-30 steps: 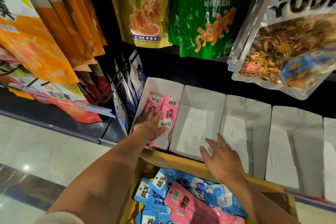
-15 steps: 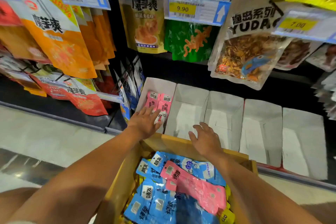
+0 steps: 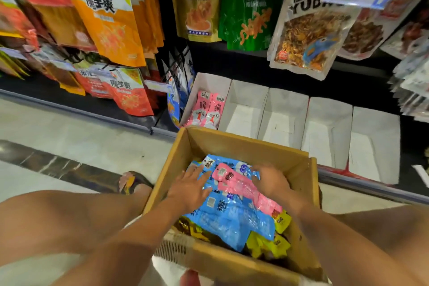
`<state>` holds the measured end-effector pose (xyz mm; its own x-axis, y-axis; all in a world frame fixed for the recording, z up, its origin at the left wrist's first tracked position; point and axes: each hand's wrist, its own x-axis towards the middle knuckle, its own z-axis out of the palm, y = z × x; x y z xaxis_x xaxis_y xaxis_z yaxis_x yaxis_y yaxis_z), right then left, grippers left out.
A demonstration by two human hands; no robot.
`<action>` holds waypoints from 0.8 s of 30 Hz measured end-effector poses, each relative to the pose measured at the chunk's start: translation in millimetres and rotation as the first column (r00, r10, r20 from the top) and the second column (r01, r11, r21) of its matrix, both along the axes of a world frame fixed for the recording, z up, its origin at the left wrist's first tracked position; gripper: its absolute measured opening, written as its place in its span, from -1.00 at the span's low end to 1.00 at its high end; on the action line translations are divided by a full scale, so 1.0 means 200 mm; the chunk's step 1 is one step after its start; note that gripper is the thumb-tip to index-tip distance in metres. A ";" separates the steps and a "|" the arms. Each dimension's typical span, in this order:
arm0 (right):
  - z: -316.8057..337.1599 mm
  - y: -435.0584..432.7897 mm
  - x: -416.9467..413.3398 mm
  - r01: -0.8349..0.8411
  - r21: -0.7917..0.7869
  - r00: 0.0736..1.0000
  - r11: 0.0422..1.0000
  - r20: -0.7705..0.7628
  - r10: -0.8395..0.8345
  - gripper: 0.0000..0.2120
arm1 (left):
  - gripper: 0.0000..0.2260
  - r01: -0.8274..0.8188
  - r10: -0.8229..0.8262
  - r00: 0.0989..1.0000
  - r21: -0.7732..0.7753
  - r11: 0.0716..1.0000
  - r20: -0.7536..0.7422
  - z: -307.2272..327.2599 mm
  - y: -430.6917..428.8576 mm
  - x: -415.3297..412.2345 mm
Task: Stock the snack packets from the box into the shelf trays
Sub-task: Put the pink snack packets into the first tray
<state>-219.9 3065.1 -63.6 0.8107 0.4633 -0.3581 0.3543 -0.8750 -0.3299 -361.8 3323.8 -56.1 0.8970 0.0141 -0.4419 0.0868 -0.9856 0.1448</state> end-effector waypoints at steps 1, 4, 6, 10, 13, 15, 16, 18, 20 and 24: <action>-0.05 -0.02 -0.02 -0.023 -0.020 0.998 1.000 -0.058 0.022 -0.63 | -0.26 -0.003 0.004 1.000 0.002 1.000 -0.022 -0.03 -0.02 -0.06; -0.15 -0.06 -0.07 -0.027 -0.103 0.985 0.994 -0.172 0.009 -0.59 | 0.06 -0.012 0.012 0.998 -0.003 1.000 -0.057 -0.11 -0.06 -0.18; -0.21 -0.08 -0.09 -0.034 -0.171 0.976 0.985 -0.220 -0.004 -0.56 | -0.05 -0.028 0.027 0.995 -0.016 0.999 -0.096 -0.13 -0.08 -0.22; -0.27 -0.07 -0.10 -0.086 -0.268 0.976 0.960 -0.217 0.027 -0.52 | -0.42 -0.045 0.035 0.986 -0.057 0.997 -0.161 -0.13 -0.10 -0.21; -0.32 -0.02 -0.08 -0.102 -0.279 0.981 0.955 -0.186 0.051 -0.50 | -0.43 -0.067 0.048 0.981 -0.098 0.993 -0.185 -0.13 -0.11 -0.19; -0.34 0.02 -0.06 -0.077 -0.287 0.983 0.955 -0.182 0.025 -0.42 | -0.43 -0.111 0.084 0.978 -0.132 0.985 -0.191 -0.15 -0.10 -0.18; -0.34 0.04 -0.05 -0.066 -0.299 0.984 0.952 -0.177 0.013 -0.40 | -0.43 -0.135 0.104 0.976 -0.155 0.979 -0.193 -0.16 -0.10 -0.18; -0.35 0.08 -0.04 -0.065 -0.344 0.992 0.937 -0.127 0.022 -0.49 | -0.42 -0.170 0.133 0.973 -0.191 0.967 -0.190 -0.17 -0.09 -0.17; -0.36 0.10 -0.03 -0.060 -0.384 0.997 0.921 -0.071 0.035 -0.60 | -0.42 -0.192 0.152 0.971 -0.223 0.956 -0.185 -0.18 -0.07 -0.16; -0.38 0.12 -0.01 0.022 -0.277 0.984 0.961 -0.166 -0.070 -0.68 | -0.43 -0.274 0.218 0.956 -0.324 0.906 -0.197 -0.19 -0.04 -0.14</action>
<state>-221.5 3088.3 -139.9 0.7434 0.2919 -0.6017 0.2707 -0.9541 -0.1285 -390.0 3315.4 -94.8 0.8056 0.0482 -0.5904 0.3686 -0.8210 0.4360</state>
